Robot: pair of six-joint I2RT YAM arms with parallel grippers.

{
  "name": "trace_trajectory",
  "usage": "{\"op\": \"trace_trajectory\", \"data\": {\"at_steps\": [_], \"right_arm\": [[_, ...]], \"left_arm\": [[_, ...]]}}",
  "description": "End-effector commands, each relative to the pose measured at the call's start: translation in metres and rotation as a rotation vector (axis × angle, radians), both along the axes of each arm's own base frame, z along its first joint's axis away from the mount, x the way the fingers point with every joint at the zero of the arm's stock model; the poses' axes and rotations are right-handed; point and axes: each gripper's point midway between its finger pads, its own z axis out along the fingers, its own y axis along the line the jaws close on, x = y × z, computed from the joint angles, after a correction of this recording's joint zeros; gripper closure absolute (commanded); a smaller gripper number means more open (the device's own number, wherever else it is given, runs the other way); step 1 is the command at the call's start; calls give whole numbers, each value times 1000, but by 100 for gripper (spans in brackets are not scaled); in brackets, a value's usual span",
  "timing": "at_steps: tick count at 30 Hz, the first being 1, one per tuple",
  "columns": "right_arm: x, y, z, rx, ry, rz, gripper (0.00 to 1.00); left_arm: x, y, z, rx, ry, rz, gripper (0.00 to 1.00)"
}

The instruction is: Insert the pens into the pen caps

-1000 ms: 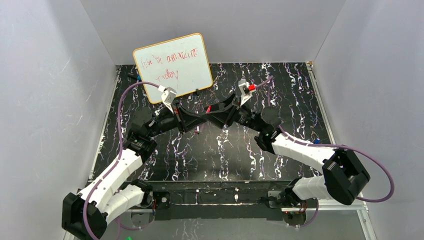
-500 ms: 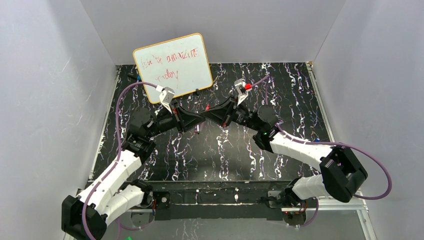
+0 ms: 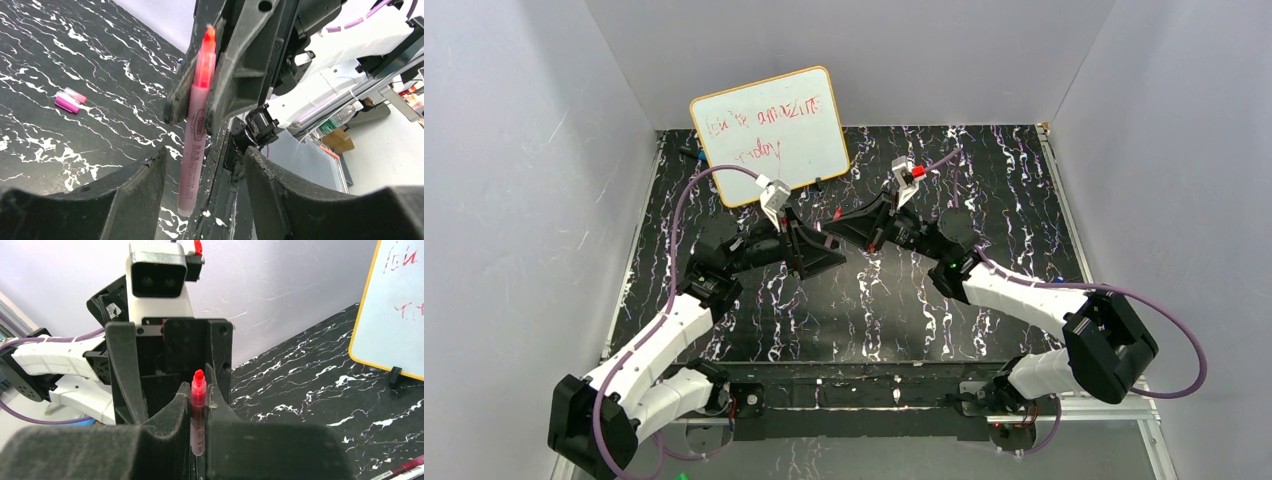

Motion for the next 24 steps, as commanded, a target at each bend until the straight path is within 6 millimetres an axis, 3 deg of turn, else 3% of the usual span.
{"op": "trace_trajectory", "data": {"at_steps": [1,6,7,9,18,19,22,24], "right_arm": [[0,2,37,86,-71,3,99],[0,5,37,87,-67,23,99],[0,5,36,86,-65,24,99],[0,6,34,82,-60,27,99],[0,7,24,67,-29,33,99],[1,6,23,63,-19,26,93],[12,-2,13,38,28,-65,8],[31,-25,1,11,96,-237,1]], "left_arm": [[-12,-2,-4,17,-24,-51,46],[-7,0,-7,37,-40,-19,55],[-7,1,-7,37,-45,-16,65],[-5,1,-7,38,-53,-4,97],[-1,2,-7,23,-68,22,100],[-1,3,-8,26,-69,26,100],[2,6,-15,76,-59,51,100],[9,14,-28,158,-43,113,100]]}}
